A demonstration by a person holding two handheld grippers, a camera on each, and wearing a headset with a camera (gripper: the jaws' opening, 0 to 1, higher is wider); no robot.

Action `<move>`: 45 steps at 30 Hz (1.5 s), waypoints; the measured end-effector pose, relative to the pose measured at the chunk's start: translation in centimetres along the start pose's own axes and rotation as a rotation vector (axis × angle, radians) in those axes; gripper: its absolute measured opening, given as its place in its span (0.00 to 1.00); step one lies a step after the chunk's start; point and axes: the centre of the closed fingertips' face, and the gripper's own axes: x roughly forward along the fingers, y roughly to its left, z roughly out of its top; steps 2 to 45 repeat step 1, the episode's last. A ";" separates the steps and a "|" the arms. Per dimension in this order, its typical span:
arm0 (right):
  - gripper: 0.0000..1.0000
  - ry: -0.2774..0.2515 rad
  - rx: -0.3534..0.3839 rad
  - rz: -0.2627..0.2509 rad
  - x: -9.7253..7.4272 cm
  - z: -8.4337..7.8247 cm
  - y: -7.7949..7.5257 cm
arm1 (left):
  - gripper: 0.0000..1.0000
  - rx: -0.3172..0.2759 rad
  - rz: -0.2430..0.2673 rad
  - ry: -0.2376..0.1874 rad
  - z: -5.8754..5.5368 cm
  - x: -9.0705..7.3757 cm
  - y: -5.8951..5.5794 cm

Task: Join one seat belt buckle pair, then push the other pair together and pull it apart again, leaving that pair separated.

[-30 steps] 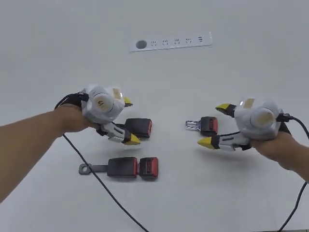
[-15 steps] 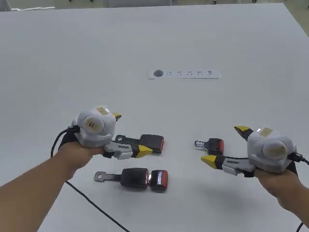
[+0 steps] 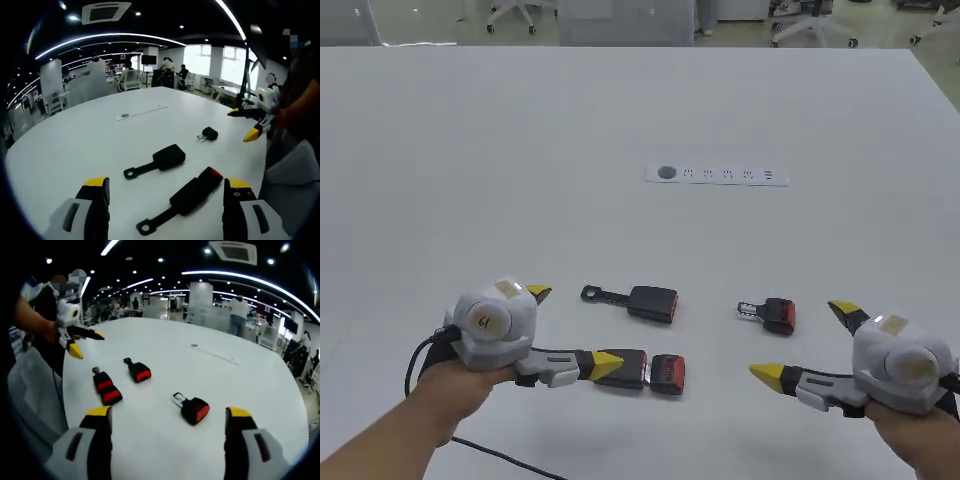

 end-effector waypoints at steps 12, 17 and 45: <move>0.95 -0.002 0.001 -0.005 -0.2 -0.2 0.2 | 0.98 -0.001 0.005 -0.002 -0.2 -0.4 0.1; 0.95 -0.002 0.001 -0.005 -0.2 -0.2 0.2 | 0.98 -0.001 0.005 -0.002 -0.2 -0.4 0.1; 0.95 -0.002 0.001 -0.005 -0.2 -0.2 0.2 | 0.98 -0.001 0.005 -0.002 -0.2 -0.4 0.1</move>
